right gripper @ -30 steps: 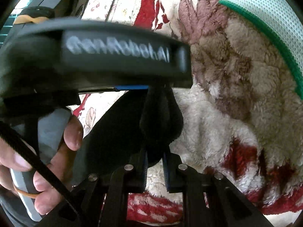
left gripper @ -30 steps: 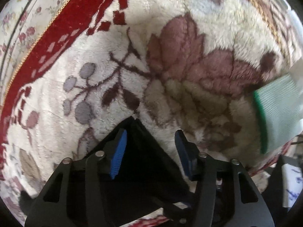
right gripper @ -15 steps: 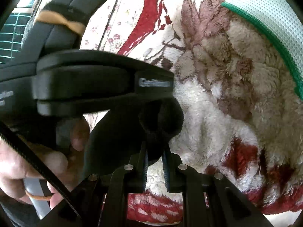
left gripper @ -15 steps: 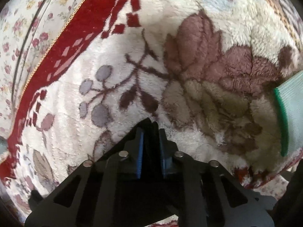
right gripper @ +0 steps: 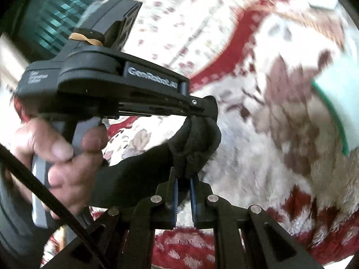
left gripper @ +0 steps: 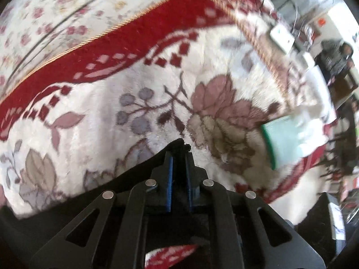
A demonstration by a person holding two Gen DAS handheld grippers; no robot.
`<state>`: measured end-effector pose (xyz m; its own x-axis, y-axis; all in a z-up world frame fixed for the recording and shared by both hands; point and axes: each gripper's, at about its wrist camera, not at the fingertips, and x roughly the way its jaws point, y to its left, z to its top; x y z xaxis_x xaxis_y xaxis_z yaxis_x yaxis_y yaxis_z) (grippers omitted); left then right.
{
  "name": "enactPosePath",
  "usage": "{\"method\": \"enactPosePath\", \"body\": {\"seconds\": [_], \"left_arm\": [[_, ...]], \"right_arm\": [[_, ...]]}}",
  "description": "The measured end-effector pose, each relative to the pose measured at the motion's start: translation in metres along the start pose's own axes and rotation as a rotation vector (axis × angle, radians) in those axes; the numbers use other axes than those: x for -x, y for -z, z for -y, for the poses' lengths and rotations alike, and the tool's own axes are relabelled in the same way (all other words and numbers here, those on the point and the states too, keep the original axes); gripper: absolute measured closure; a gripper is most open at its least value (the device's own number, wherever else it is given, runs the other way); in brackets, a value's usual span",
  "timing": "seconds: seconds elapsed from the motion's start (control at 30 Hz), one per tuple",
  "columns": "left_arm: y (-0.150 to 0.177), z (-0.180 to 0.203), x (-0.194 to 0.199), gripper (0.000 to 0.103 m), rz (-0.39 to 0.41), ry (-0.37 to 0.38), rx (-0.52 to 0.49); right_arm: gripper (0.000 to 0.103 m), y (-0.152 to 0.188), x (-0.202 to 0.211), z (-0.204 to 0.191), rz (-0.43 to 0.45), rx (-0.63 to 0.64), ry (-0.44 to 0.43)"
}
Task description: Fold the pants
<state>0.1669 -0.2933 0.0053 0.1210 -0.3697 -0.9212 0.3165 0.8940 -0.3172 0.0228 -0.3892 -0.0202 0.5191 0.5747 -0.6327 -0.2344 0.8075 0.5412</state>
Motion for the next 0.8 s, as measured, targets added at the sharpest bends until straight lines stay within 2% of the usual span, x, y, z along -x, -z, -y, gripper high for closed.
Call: {"method": "enactPosePath", "body": {"seconds": [0.1, 0.23, 0.4, 0.63, 0.8], "left_arm": [[0.015, -0.028, 0.028, 0.094, 0.044, 0.054, 0.051], [0.043, -0.066, 0.063, 0.094, 0.102, 0.125, 0.119], [0.086, -0.134, 0.108, 0.094, 0.177, 0.205, 0.214], [0.159, -0.253, 0.134, 0.094, 0.232, 0.251, 0.373], [0.196, -0.312, 0.138, 0.094, 0.269, 0.27, 0.481]], "right_arm": [[0.094, 0.005, 0.003, -0.019, 0.028, 0.068, 0.009], [0.095, 0.012, -0.001, -0.046, 0.049, 0.129, -0.043], [0.094, 0.03, -0.02, -0.102, 0.052, 0.25, -0.085], [0.095, 0.065, -0.079, -0.186, 0.008, 0.375, -0.101], [0.095, 0.092, -0.13, -0.242, -0.034, 0.457, -0.063]]}}
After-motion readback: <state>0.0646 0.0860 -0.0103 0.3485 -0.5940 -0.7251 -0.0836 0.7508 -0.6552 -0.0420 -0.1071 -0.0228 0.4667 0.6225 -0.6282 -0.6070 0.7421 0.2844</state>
